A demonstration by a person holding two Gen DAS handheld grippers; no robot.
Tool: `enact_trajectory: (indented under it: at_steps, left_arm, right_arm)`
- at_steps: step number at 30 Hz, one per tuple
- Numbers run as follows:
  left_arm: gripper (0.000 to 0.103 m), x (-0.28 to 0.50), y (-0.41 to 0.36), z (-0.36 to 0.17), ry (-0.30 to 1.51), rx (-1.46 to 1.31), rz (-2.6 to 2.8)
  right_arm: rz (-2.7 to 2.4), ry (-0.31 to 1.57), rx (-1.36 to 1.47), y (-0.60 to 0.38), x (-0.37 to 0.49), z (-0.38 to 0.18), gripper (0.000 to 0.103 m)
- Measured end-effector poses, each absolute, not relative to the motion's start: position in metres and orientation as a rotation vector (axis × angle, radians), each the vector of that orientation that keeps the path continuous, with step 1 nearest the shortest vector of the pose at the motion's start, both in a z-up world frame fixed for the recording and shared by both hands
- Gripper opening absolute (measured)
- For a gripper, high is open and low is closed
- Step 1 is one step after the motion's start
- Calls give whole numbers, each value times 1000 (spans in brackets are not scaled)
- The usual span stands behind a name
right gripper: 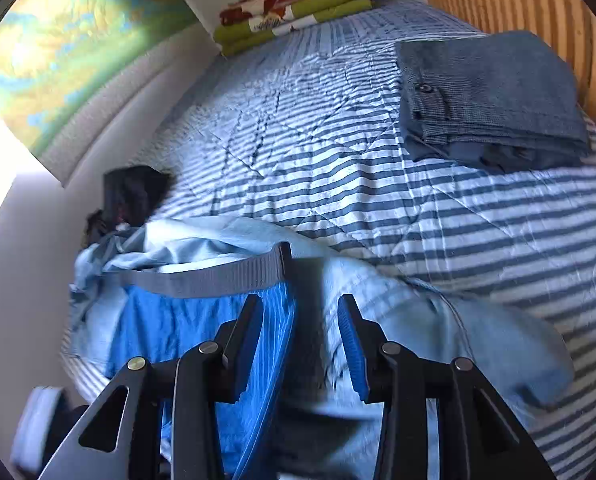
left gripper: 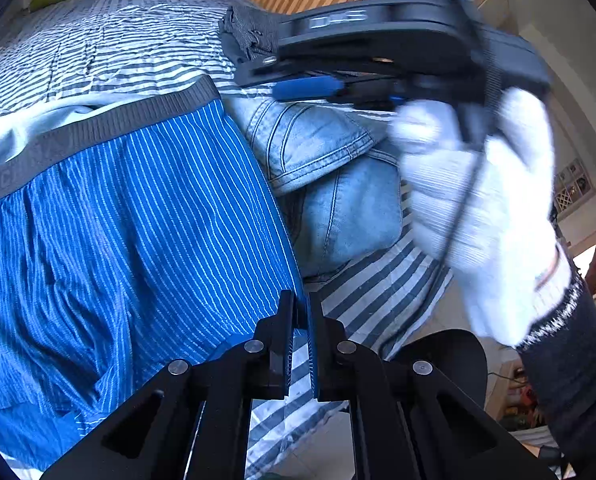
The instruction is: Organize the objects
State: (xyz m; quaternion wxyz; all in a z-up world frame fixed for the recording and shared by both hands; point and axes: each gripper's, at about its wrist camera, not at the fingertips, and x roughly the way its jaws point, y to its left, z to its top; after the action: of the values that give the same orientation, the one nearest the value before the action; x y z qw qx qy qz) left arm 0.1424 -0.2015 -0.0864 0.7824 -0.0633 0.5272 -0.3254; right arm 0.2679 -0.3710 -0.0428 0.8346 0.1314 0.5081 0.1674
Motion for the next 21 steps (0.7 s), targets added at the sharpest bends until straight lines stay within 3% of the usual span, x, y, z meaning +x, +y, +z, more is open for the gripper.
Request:
enact_trajectory:
  at_steps: [5,7,8,21]
  left_arm:
    - [6,141,-189,-85,1130,-158,-718]
    - [6,140,-180,-83,1124,-185,-732]
    - [6,139,-176,-83,1120,-192,-735]
    - [1,110,-31,-75,1059,-332,-606]
  right_arm:
    - [321,1137,277,-349,293,-59,35]
    - [295,1151,244,-342,295,-61,10]
    - [286,1159,235,-339,296,-61,7]
    - [312,1074,144,-241,271,10,5]
